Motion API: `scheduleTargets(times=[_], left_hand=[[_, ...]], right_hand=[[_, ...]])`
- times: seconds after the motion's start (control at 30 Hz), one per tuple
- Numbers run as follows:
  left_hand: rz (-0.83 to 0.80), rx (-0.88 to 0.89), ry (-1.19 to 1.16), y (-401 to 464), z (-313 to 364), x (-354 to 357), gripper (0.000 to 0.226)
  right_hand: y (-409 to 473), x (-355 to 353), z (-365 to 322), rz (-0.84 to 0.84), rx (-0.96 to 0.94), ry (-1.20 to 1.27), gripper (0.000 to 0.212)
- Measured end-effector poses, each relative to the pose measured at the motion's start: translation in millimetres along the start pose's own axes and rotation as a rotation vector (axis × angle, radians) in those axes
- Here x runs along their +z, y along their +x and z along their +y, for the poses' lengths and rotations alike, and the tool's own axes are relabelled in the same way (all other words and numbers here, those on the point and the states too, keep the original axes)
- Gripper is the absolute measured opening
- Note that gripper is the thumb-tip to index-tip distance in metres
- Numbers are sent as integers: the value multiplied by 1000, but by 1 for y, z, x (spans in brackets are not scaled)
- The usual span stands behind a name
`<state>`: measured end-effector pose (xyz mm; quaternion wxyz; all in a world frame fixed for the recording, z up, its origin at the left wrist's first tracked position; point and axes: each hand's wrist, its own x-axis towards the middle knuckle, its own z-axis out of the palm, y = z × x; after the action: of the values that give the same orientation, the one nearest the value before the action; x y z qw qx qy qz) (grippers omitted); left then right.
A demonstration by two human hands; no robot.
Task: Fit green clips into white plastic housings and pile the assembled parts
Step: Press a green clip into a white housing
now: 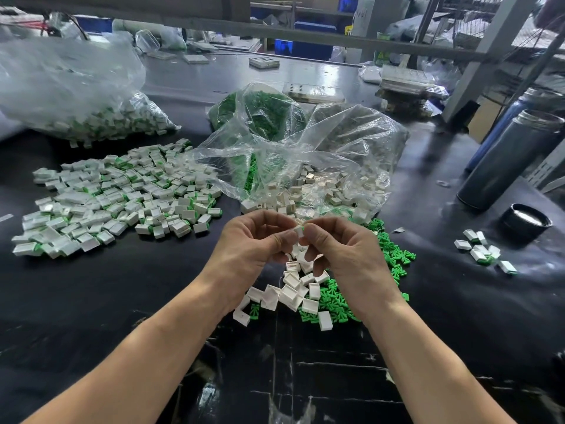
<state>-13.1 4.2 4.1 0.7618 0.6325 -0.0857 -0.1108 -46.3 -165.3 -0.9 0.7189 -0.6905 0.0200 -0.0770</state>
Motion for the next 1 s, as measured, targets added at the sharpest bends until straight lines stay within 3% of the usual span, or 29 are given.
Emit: scheduleTargets(times=[0.2,0.37,0.6,1.0], left_hand=[[10,7,10,-2,-1,3,14],[17,16,61,-2,-3,2,11],[2,54,162,-2,-3,2,4],[29,74,216,-3,-3,2,3]], right_hand=[[-1,0,0,1,-33,6,6],[-3,1,-3,18,-76,-43,21],[-4,3,-6,97,-50,-40,11],[-7,5,-6,43,-91,-204,15]])
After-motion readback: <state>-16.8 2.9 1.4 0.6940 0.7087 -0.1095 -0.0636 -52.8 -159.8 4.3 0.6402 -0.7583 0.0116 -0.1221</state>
